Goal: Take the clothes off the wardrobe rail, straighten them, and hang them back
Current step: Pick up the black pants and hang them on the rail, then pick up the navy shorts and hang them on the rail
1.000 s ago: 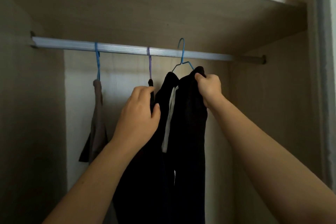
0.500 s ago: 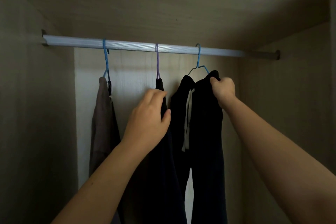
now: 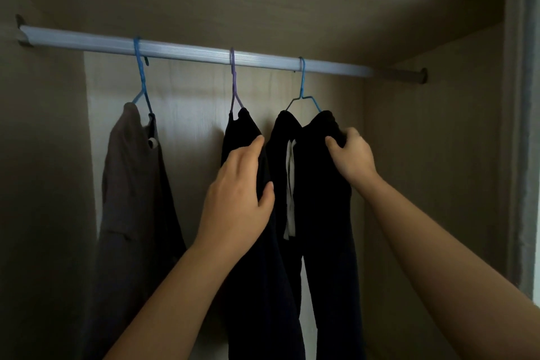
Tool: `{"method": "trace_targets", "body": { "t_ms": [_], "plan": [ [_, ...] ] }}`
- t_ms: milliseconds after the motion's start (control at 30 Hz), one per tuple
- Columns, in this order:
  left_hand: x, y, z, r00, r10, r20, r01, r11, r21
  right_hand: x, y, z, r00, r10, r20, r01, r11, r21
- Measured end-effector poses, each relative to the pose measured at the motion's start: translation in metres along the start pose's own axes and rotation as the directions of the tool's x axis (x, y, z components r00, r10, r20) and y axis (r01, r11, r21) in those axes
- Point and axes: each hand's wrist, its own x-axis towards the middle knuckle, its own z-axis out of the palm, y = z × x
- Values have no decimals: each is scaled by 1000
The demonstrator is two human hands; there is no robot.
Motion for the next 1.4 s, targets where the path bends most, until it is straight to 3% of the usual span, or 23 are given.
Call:
{"method": "trace_targets", "body": {
  "t_ms": [167,333,567,700,933,1133,1233,1333,1400],
  "plan": [
    [-41,6,17,999,-40,-14,39,998,-59,-73,41,-5,999,-24,34,25,999,-32],
    [-95,16,44,986,-162,36,165,979,-122,-153,72,-17,995,-102,-4,101,986,-132],
    [-199,16,61,955,-277,106,284,957,-58,-280,138,-15,963,120,242,-47,957,-287],
    [-274,6,60,906,-361,221,370,929,2,-355,180,-3,822,375,429,-181,886,-426],
    [-403,-16,34,632,-635,445,617,759,207,-447,222,29,484,615,622,-166,763,-624],
    [-491,-19,-24,325,-801,502,676,568,470,-494,227,65,270,613,743,97,750,-654],
    [-536,-15,-65,190,-887,422,686,427,589,-514,220,87,140,596,790,254,750,-611],
    [-568,-3,-110,124,-961,249,704,262,660,-535,204,112,26,538,843,358,782,-510],
    [-584,4,-137,-38,-994,103,750,40,660,-548,190,131,-38,461,887,409,817,-407]
  ]
}}
